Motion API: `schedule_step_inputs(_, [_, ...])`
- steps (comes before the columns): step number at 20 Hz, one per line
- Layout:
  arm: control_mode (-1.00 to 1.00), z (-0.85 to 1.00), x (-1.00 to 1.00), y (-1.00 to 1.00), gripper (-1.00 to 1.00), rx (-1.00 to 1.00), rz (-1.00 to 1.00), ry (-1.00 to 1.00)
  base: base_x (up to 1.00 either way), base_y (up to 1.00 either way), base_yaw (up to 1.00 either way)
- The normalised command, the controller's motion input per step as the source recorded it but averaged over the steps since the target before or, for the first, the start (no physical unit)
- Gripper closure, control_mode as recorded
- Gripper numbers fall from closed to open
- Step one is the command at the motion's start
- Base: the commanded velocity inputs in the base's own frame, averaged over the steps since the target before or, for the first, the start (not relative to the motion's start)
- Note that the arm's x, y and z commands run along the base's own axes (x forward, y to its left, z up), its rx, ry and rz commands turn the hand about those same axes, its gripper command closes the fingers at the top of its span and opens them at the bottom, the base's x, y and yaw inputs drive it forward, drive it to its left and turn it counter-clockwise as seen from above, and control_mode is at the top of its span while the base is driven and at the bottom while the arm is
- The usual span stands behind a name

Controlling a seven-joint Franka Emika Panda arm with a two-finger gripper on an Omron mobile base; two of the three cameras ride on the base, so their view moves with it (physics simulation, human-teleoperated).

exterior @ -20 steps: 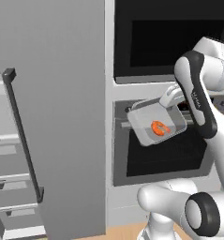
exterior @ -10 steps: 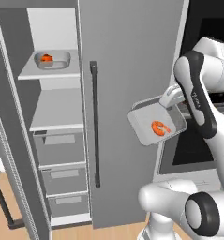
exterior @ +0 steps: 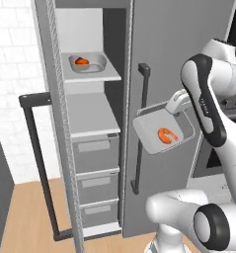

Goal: Take the meat container that has the shrimp and place it on the second highest rack of the freezer. Then take the vegetable container that has the squash and bell pepper and place it on the highest rack of the freezer.

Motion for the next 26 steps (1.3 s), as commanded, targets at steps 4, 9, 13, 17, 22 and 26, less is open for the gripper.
schedule_step_inputs(4, [1.00, 0.00, 0.00, 0.00, 1.00, 0.00, 0.00, 0.00, 0.00, 0.40, -0.21])
schedule_step_inputs(9, [1.00, 0.00, 0.00, 0.00, 1.00, 0.00, 0.00, 0.00, 0.02, 0.44, -0.22])
schedule_step_inputs(13, [1.00, 0.00, 0.00, 0.00, 1.00, 0.00, 0.00, 0.00, 0.17, 0.52, -0.16])
schedule_step_inputs(17, [1.00, 0.00, 0.00, 0.00, 1.00, 0.00, 0.00, 0.00, 0.28, 0.33, -0.10])
schedule_step_inputs(22, [1.00, 0.00, 0.00, 0.00, 1.00, 0.00, 0.00, 0.00, 0.46, 0.10, -0.02])
schedule_step_inputs(26, [1.00, 0.00, 0.00, 0.00, 1.00, 0.00, 0.00, 0.00, 0.20, 0.15, 0.00])
